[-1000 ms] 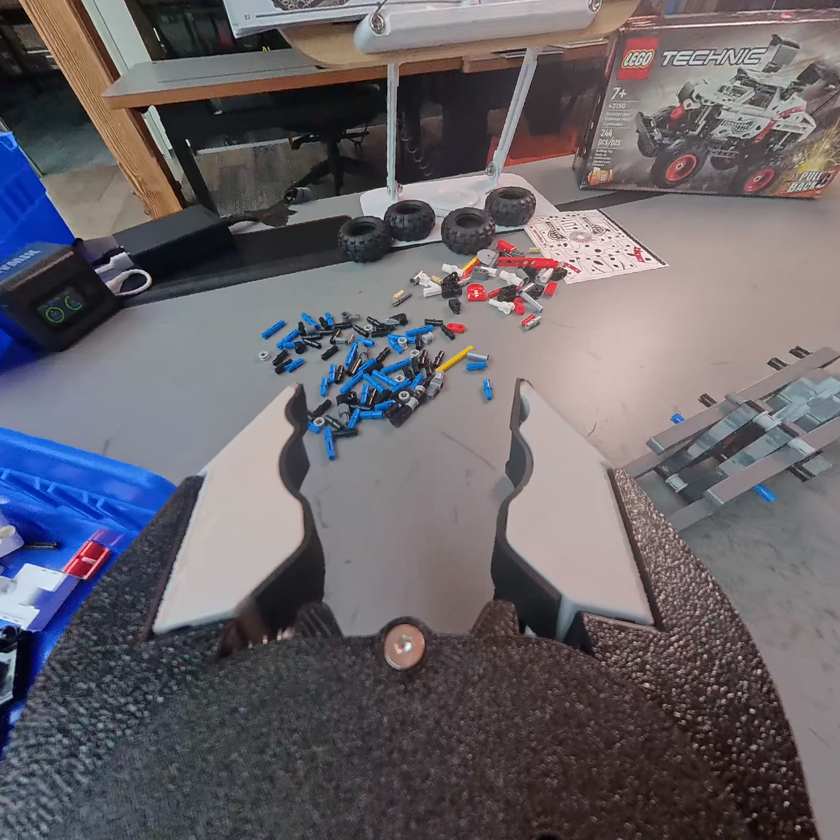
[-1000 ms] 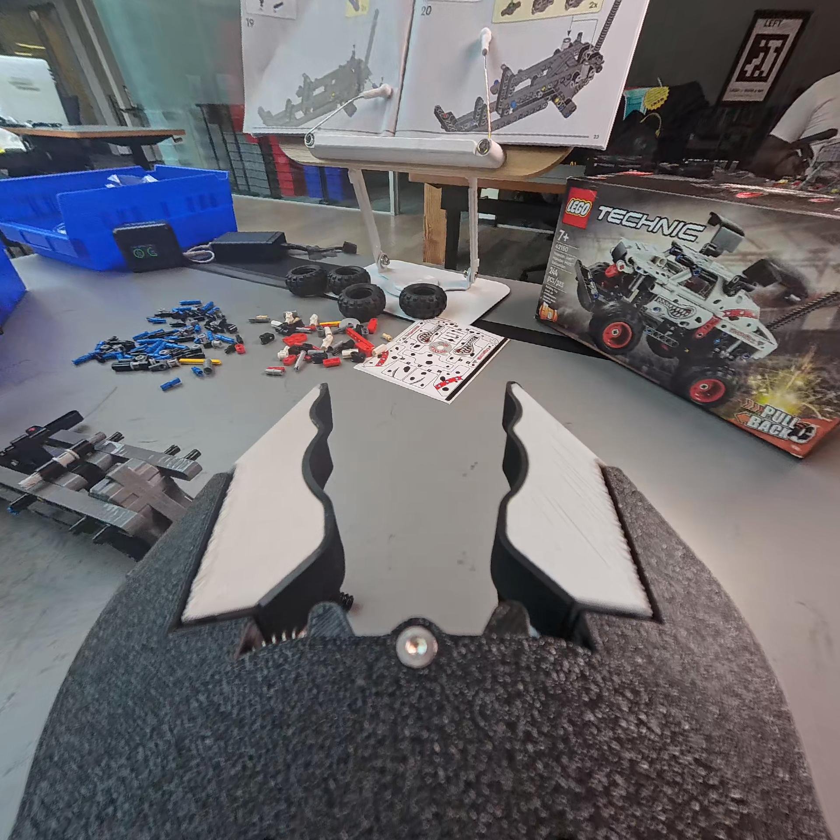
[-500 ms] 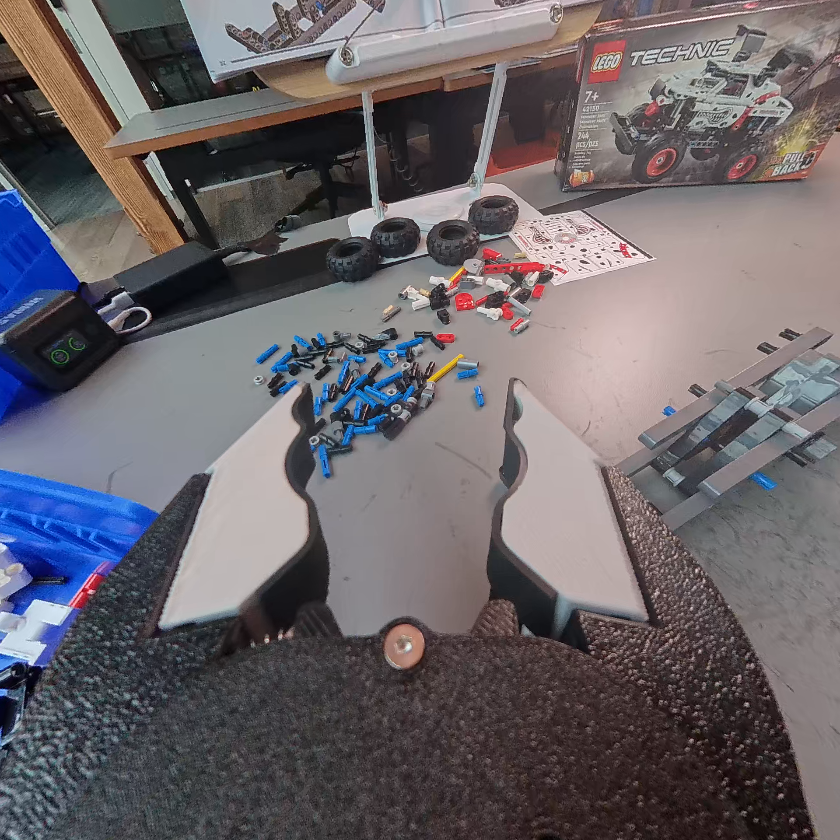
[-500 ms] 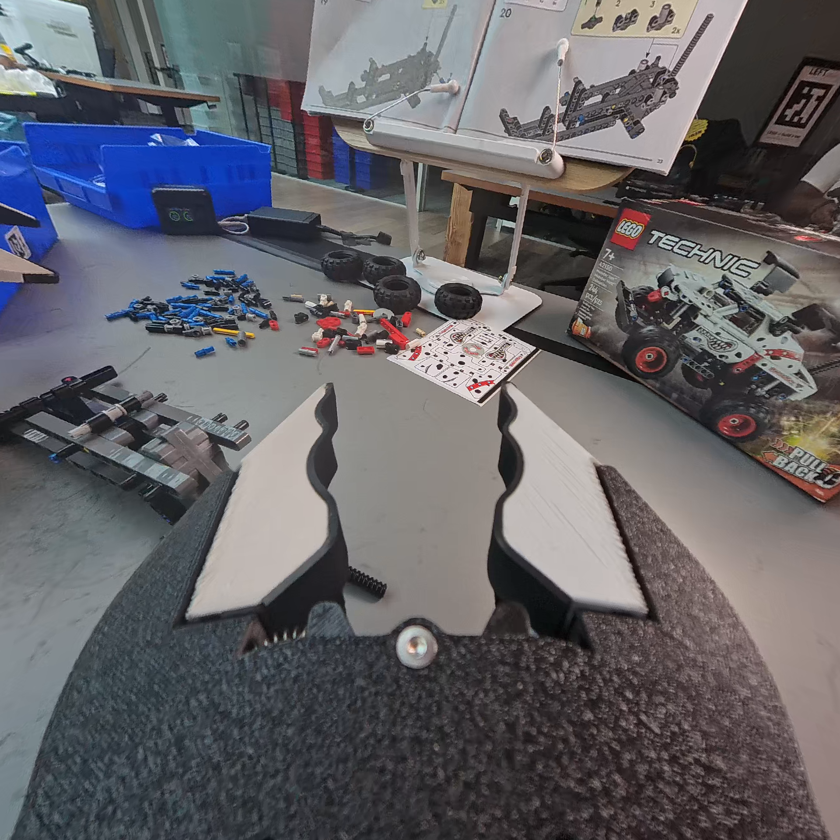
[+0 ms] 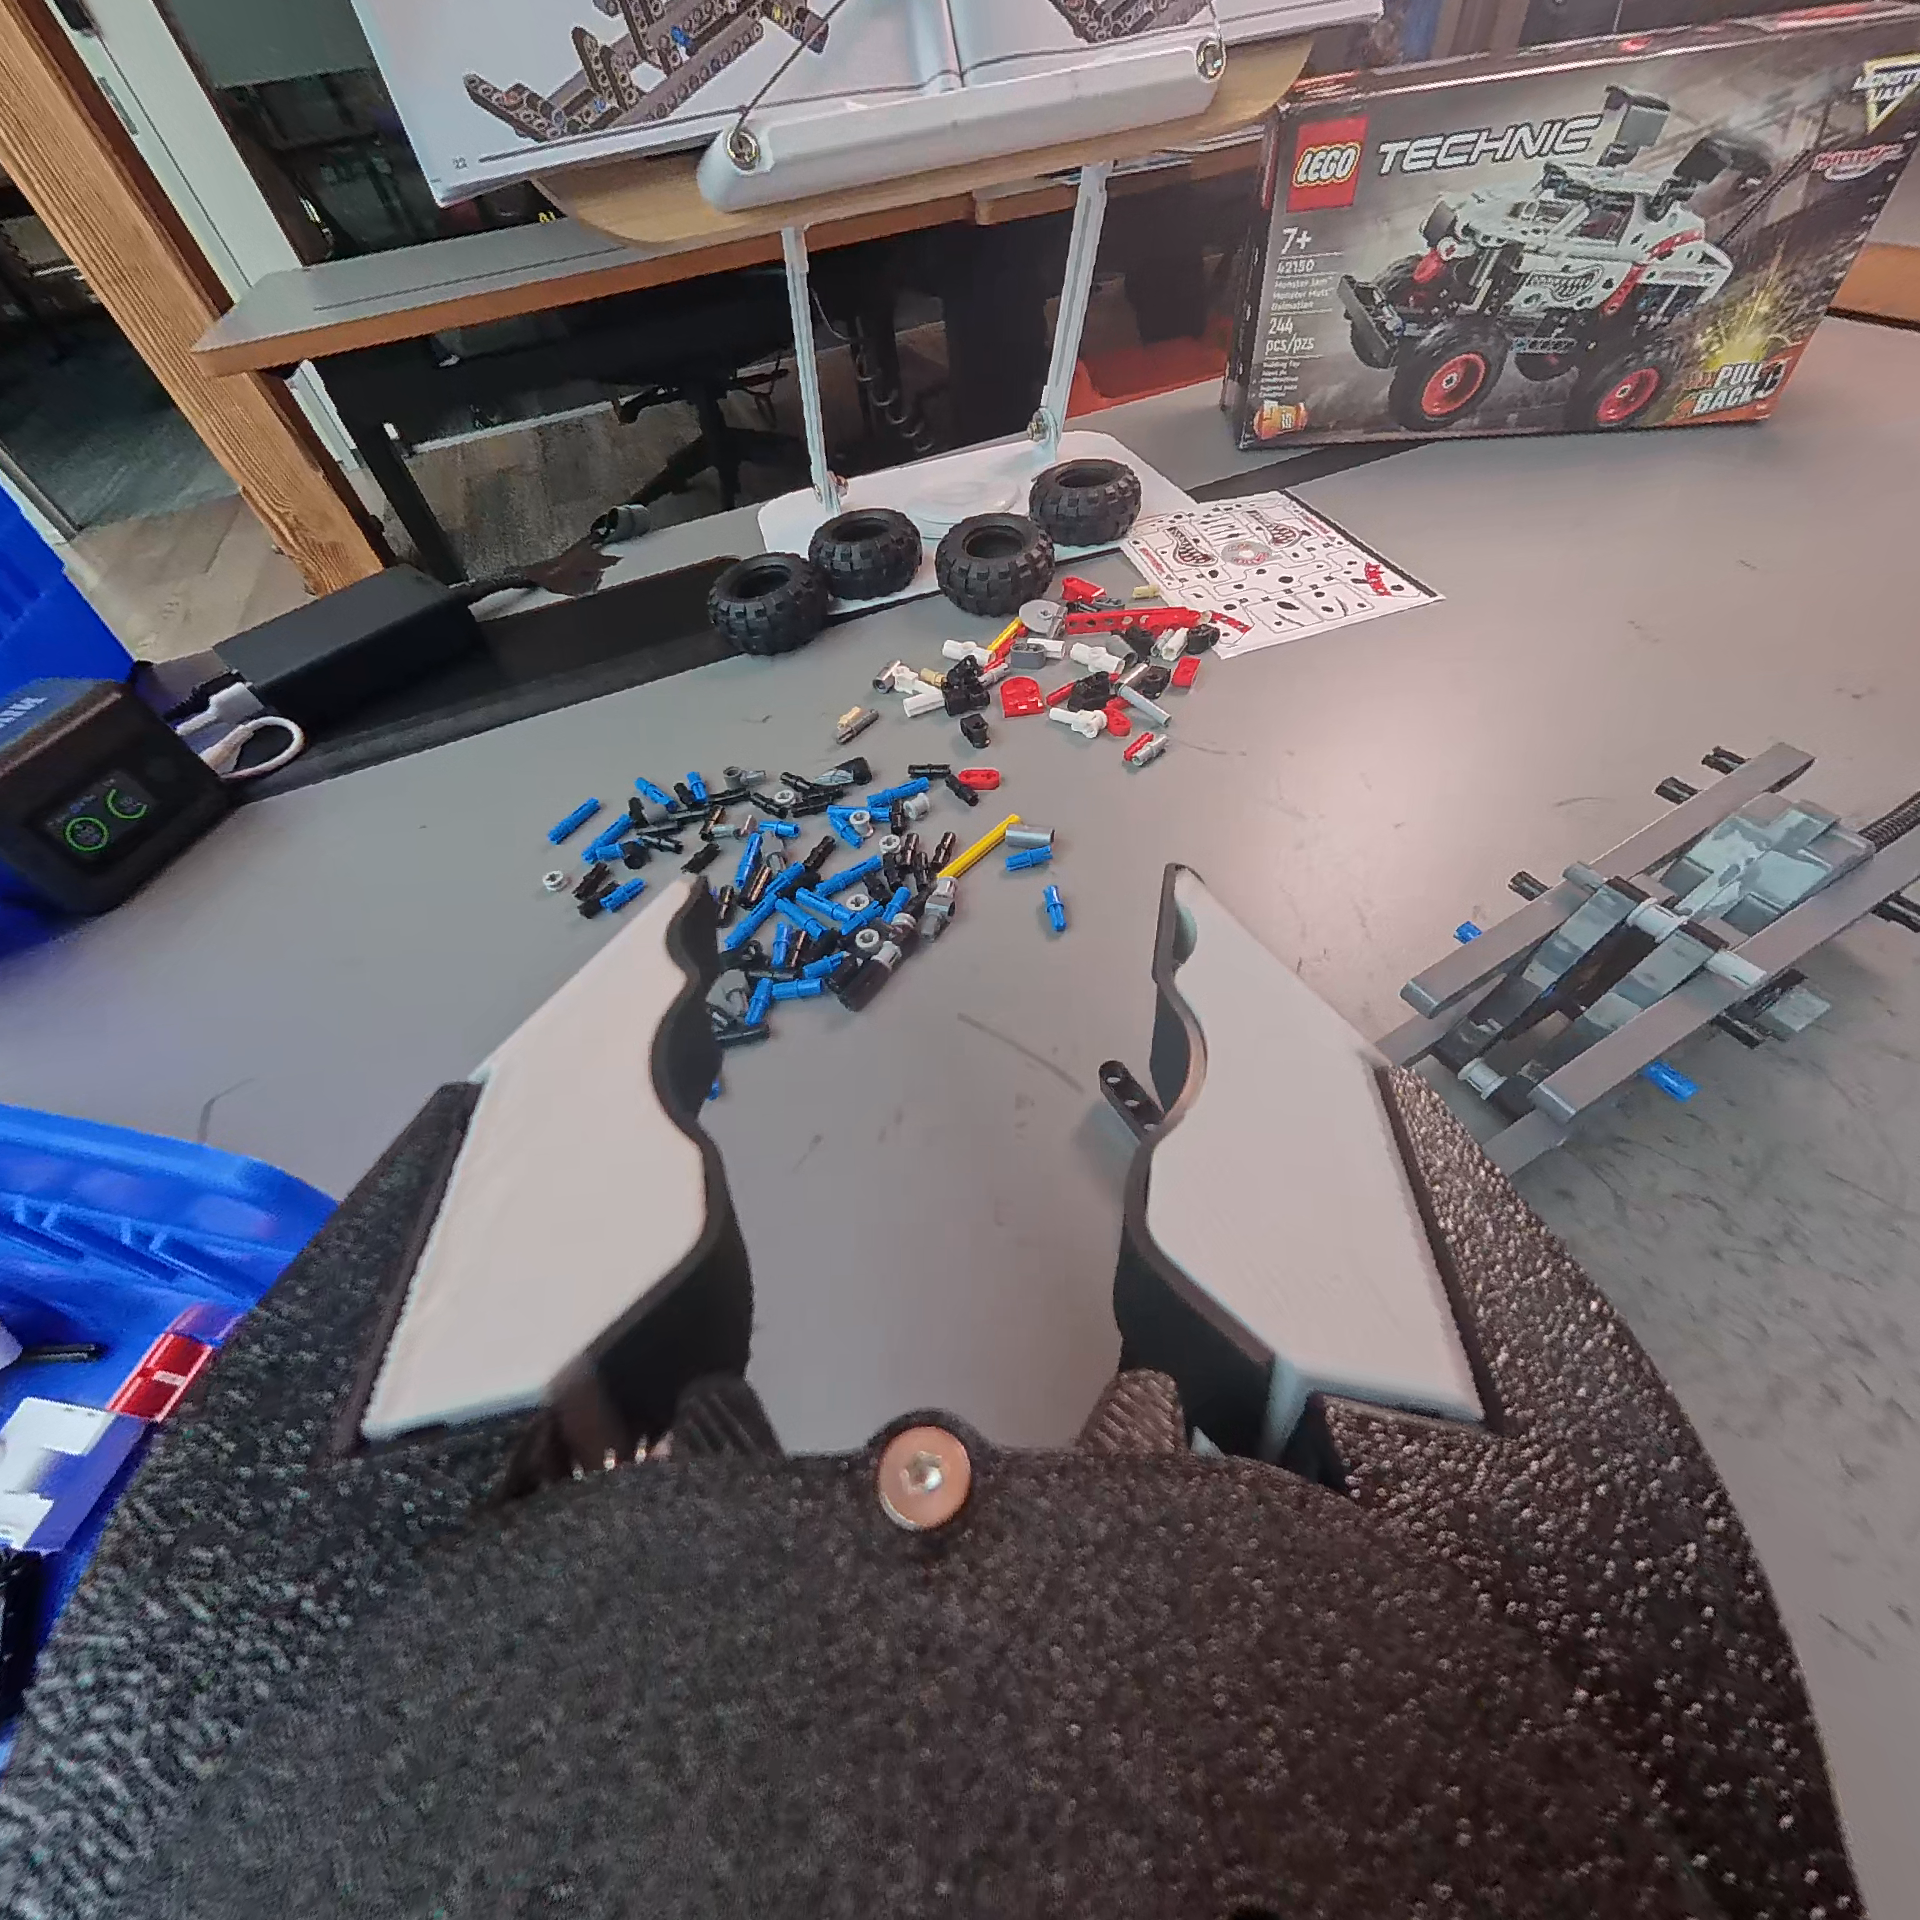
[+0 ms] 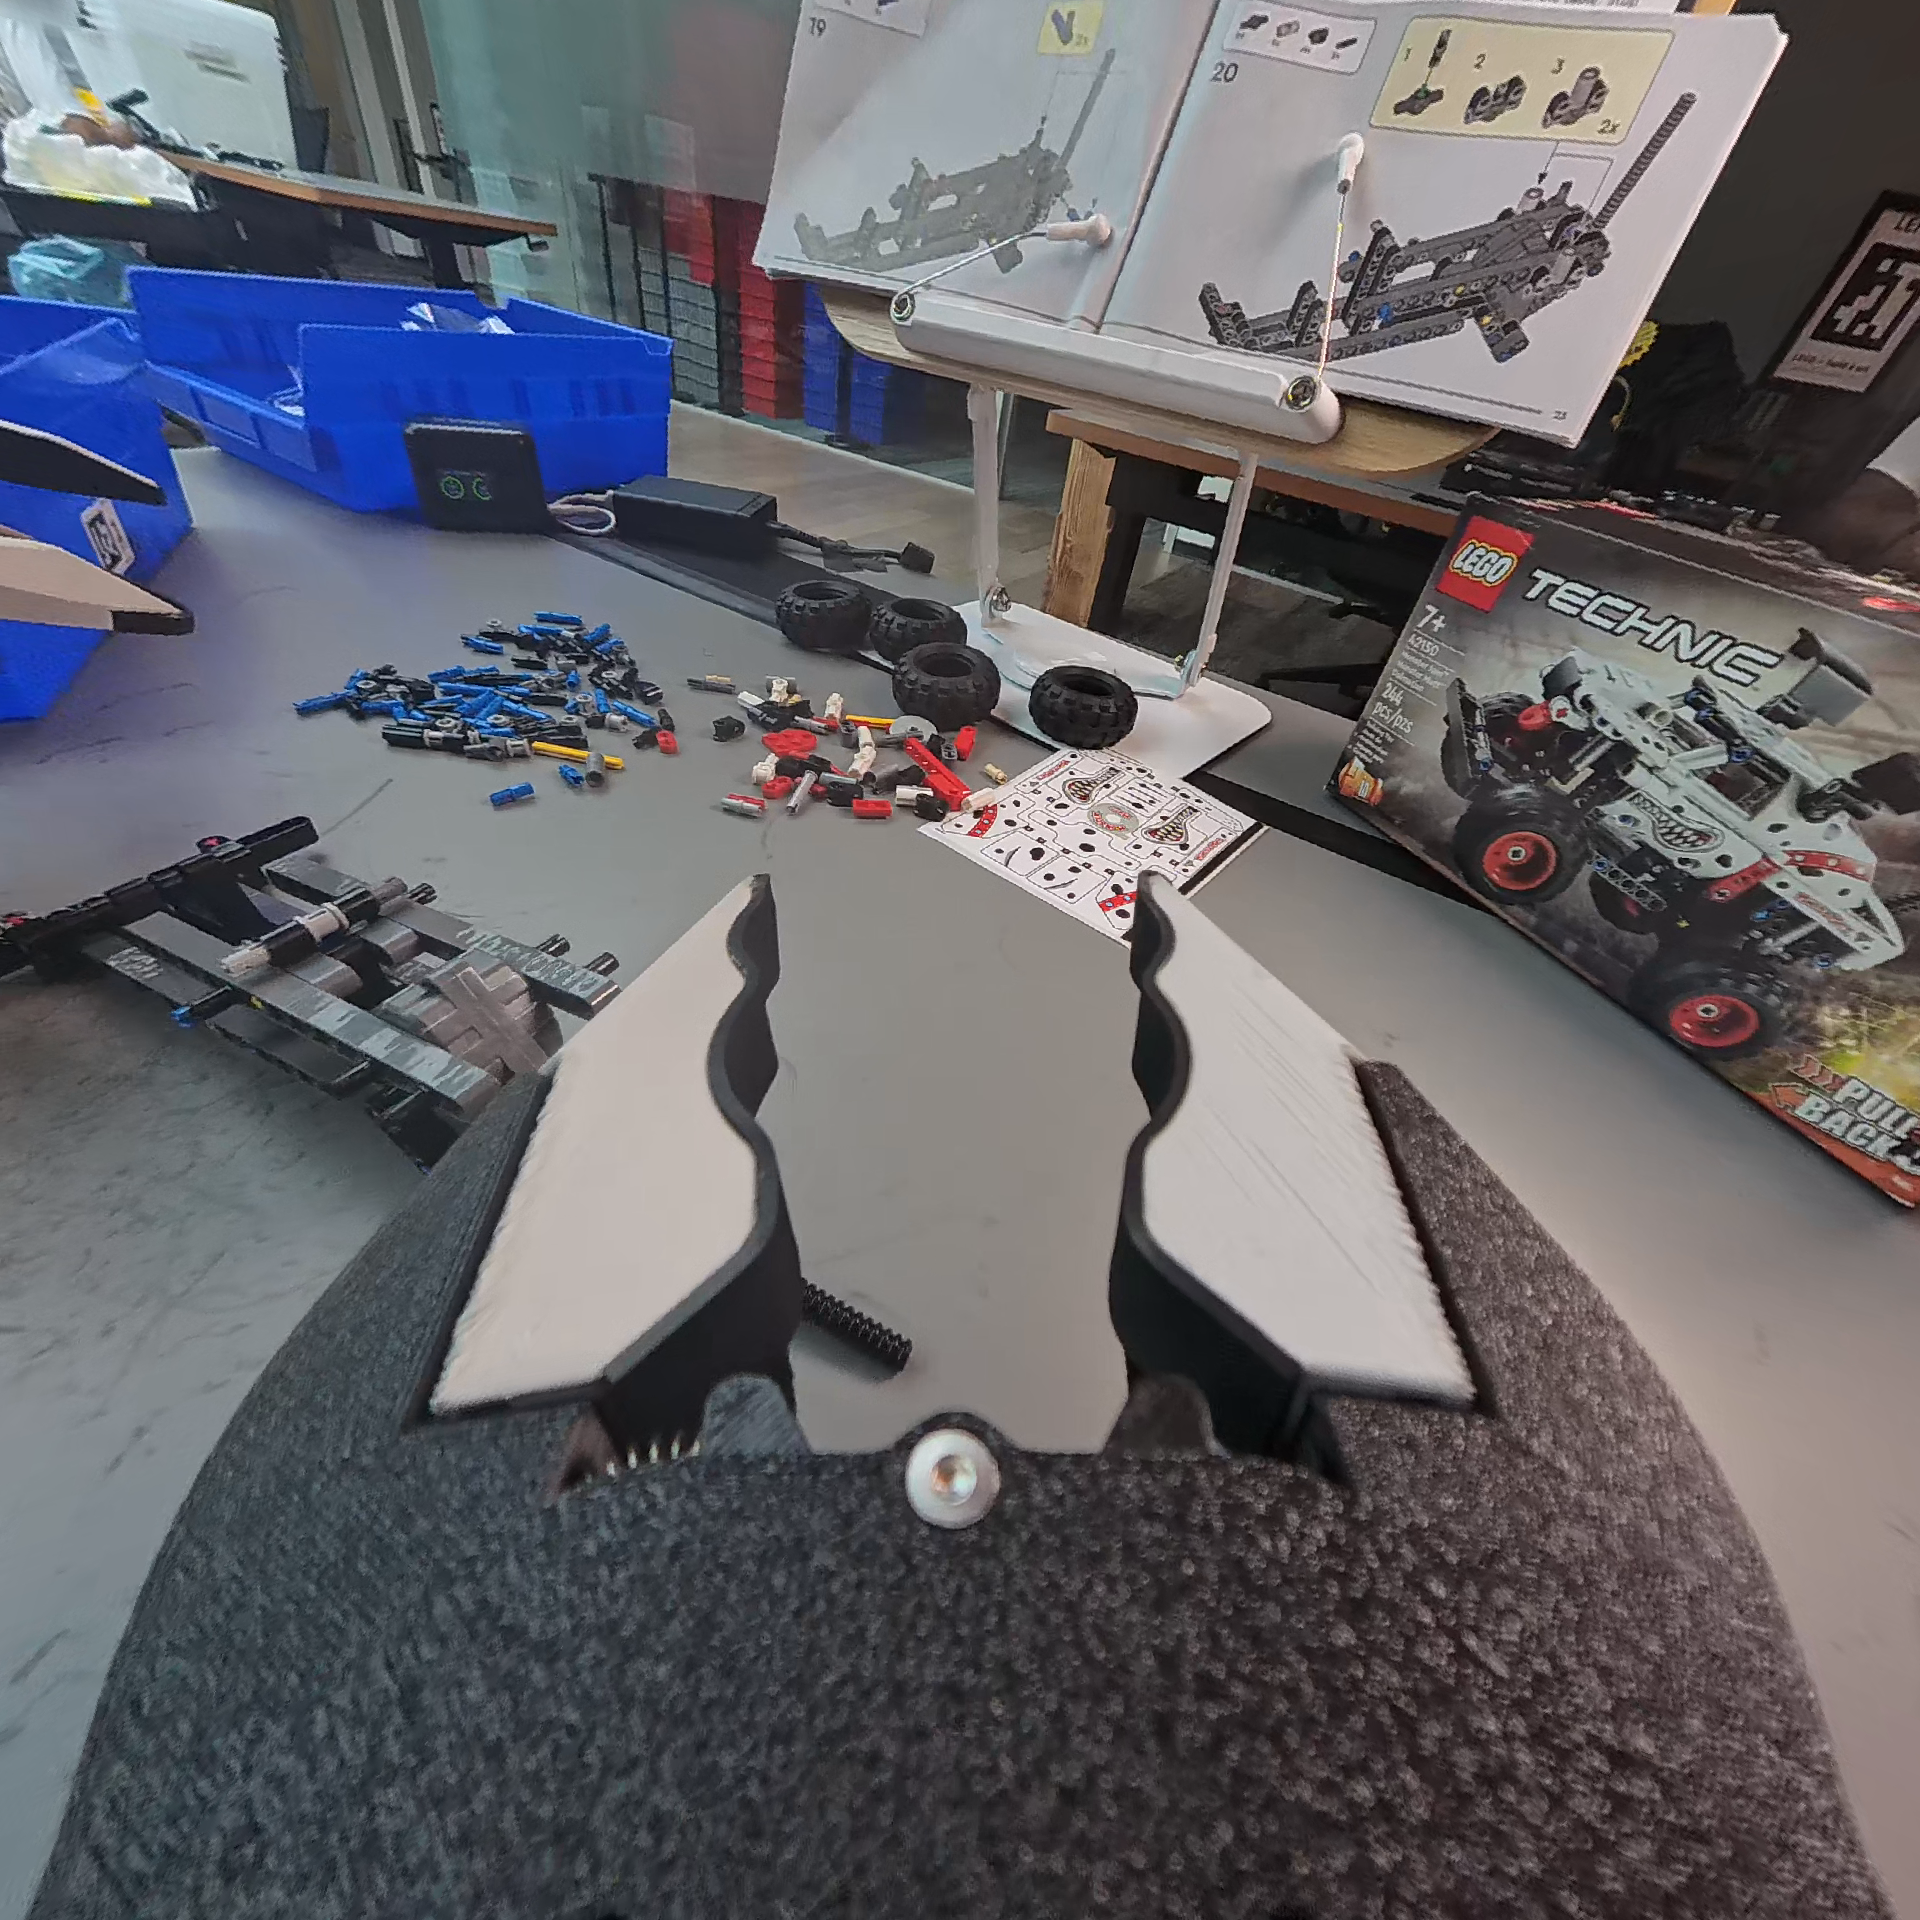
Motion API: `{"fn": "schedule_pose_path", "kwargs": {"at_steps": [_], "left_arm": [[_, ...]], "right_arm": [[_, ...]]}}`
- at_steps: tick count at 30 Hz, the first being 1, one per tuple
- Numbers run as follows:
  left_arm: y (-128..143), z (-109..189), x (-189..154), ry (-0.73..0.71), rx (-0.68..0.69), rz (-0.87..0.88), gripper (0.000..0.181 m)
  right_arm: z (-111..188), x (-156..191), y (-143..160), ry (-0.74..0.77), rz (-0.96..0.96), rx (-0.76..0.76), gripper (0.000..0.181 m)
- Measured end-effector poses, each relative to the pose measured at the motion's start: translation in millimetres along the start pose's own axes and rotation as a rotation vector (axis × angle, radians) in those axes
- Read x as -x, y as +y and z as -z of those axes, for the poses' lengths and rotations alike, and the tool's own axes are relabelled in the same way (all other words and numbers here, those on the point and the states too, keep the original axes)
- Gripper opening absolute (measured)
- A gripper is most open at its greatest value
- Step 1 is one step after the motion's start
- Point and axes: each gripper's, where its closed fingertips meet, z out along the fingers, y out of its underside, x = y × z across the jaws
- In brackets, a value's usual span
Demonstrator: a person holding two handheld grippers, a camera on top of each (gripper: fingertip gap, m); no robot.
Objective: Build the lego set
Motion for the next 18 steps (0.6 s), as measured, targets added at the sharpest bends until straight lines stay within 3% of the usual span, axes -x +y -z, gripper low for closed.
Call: {"fn": "schedule_pose_path", "kwargs": {"at_steps": [13,16,18], "left_arm": [[5.7,-2.4,2.7,-0.028,0.042,0.007,0.095],[12.4,-6.7,0.4,-0.043,0.111,0.040,0.102],[9.3,-12.5,-10.0,-0.031,0.144,0.074,0.110]], "right_arm": [[2.6,16.8,-8.0,-0.033,0.085,-0.034,0.071],[6.3,53.7,-31.5,-0.117,0.191,-0.084,0.075],[9.5,105.2,-55.9,-0.261,0.253,-0.126,0.075]]}}
